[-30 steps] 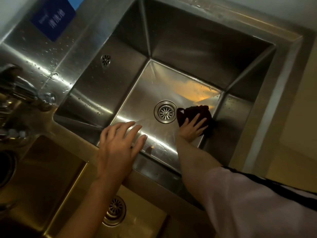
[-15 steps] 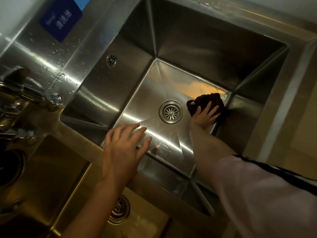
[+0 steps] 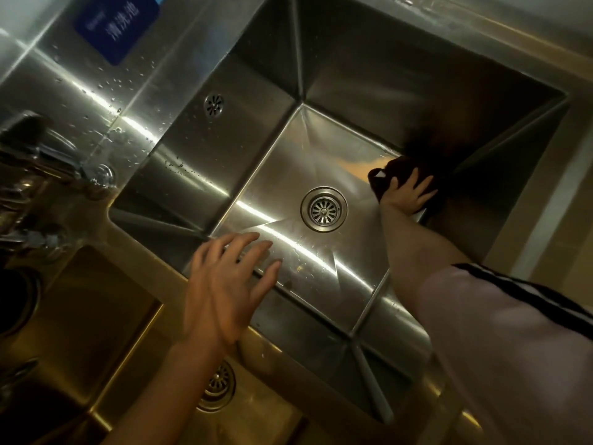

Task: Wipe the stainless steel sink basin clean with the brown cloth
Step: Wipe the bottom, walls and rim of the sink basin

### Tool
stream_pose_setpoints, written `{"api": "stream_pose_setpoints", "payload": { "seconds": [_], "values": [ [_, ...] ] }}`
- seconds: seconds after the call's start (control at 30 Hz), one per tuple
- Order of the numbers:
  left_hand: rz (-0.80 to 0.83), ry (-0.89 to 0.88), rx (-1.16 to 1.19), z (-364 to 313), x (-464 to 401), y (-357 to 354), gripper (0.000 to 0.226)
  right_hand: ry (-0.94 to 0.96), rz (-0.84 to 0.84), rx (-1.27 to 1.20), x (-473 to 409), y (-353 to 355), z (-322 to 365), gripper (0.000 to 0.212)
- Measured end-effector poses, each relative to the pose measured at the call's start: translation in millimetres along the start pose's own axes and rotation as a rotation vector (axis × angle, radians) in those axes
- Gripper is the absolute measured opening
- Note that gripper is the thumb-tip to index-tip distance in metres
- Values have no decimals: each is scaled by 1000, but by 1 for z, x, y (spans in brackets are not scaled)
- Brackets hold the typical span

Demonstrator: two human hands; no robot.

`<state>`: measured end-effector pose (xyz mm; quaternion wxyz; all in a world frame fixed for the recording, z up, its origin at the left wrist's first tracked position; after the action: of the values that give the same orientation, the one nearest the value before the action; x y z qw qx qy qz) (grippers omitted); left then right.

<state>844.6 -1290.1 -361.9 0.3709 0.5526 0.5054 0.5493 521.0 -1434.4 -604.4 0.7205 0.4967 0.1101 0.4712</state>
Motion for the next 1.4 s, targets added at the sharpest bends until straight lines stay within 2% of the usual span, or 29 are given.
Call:
{"api": "stream_pose_setpoints", "payload": {
  "seconds": [0.2, 0.4, 0.63, 0.9, 1.17, 1.27, 1.4],
  "values": [
    [-2, 2, 24, 1, 0, -1, 50, 78, 18, 65, 1, -10, 7, 56],
    [32, 0, 32, 0, -1, -1, 54, 261, 107, 115, 22, -23, 24, 54],
    [44, -5, 27, -2, 1, 1, 55, 185, 129, 79, 70, -30, 8, 54],
    [21, -15, 24, -2, 1, 1, 53, 243, 132, 168, 17, -9, 5, 55],
    [19, 2, 45, 0, 0, -1, 51, 246, 126, 149, -3, -22, 44, 54],
    [16, 9, 54, 2, -1, -1, 51, 331, 166, 184, -1, -33, 64, 54],
    [14, 12, 56, 2, -2, -1, 52, 540, 241, 261, 5, -45, 87, 52]
  ]
}}
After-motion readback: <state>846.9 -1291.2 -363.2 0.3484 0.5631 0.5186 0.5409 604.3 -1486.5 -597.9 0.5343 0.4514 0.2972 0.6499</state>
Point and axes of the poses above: each hand's wrist, its own x-axis away from the middle knuckle, its own y-axis out of the back of the hand, z = x × y, the point moved 9 cm from there along -x, towards the middle knuckle, and after that the axes turned 12 degrees about y, right-handed, at the moved point
